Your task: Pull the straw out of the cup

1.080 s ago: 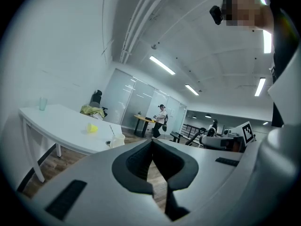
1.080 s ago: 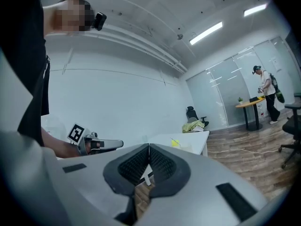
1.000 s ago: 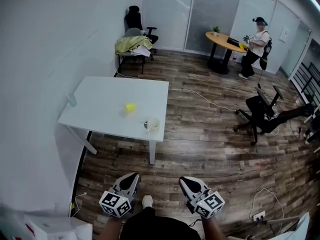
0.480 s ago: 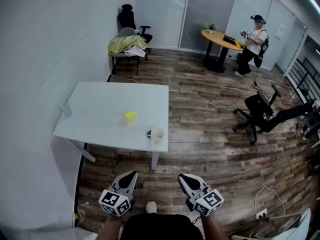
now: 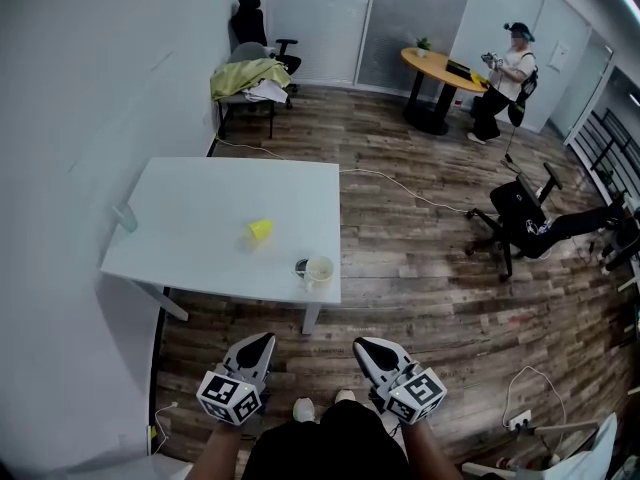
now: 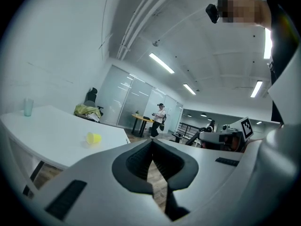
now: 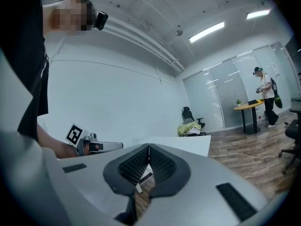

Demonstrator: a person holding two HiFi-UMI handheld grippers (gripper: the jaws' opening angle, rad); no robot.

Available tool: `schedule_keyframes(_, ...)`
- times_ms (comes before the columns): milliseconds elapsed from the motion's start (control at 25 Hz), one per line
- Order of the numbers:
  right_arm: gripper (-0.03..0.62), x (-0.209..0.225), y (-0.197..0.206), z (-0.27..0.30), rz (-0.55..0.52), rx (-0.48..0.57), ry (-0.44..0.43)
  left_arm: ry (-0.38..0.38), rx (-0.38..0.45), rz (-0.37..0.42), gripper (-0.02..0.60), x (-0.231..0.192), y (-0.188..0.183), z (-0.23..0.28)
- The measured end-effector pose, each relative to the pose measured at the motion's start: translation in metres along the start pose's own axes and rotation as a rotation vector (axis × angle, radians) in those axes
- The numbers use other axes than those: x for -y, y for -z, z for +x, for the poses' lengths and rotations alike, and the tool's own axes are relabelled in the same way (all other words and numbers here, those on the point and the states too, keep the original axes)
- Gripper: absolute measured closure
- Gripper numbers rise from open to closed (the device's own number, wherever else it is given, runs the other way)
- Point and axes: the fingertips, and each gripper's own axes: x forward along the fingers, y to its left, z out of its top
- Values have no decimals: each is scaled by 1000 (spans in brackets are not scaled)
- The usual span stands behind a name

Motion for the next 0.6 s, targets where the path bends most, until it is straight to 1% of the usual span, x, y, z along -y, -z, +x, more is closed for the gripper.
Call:
schedule_keyframes(120,572,6,-3,1,6,3,2,6,-14,-6,567,1,2,7)
schedule_keyframes(280,572,23,-4,7,11,1,-9,-2,-27,10,568,4,2,21)
schedule_keyframes(480,572,48,-7,28,-6,-23,-45,-35,-28,7,568,0,-1,43)
schedule_keyframes(600,572,65,-8,43,-19,-40,-75,-41,-33,-3,568,-4,-1,61)
